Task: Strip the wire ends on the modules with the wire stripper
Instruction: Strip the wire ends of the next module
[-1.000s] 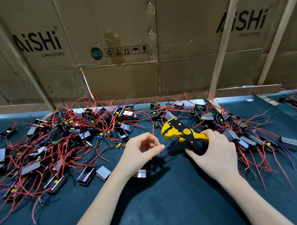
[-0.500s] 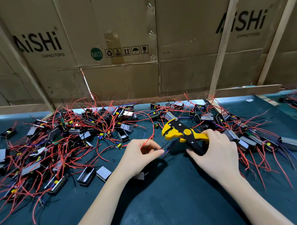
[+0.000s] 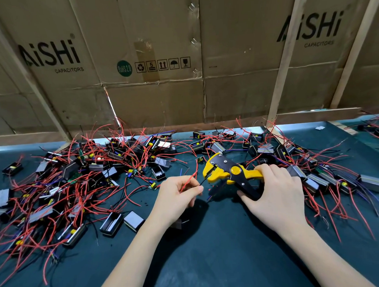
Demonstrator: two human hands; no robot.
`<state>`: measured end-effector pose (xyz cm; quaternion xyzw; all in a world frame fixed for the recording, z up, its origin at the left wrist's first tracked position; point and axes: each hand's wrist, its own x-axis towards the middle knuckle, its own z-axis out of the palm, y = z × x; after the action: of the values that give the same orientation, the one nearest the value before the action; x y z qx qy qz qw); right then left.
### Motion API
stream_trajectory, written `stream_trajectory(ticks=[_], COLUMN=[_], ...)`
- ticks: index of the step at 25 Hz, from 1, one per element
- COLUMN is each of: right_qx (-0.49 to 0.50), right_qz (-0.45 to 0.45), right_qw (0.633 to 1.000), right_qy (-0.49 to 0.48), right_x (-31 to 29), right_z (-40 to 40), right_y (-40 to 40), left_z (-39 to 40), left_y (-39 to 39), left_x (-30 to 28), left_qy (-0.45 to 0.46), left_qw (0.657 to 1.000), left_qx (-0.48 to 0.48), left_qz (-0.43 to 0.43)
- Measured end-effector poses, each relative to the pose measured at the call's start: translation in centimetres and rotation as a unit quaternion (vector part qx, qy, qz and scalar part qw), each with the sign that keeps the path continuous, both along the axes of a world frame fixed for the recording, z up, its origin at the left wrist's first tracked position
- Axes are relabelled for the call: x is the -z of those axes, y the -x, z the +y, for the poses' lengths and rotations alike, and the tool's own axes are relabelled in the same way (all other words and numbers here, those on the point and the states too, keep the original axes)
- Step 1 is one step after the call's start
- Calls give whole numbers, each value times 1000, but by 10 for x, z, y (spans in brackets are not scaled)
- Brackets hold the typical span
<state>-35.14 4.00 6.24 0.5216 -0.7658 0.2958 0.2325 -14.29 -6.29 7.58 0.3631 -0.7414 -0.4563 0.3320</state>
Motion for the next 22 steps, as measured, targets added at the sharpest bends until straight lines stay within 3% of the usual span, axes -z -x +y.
stream_trajectory(ticks=[11,22], right_qx=[-17,-21], right_qz=[36,15], right_qw=[999,999], right_qy=[28,29], right_x=[-1,-3], right_z=[0,1], right_y=[0,1], left_z=[0,1], left_y=[1,1], left_x=[1,0], left_qy=[-2,12], left_qw=[1000,1000], left_qx=[-4,9], left_qz=[1,-12])
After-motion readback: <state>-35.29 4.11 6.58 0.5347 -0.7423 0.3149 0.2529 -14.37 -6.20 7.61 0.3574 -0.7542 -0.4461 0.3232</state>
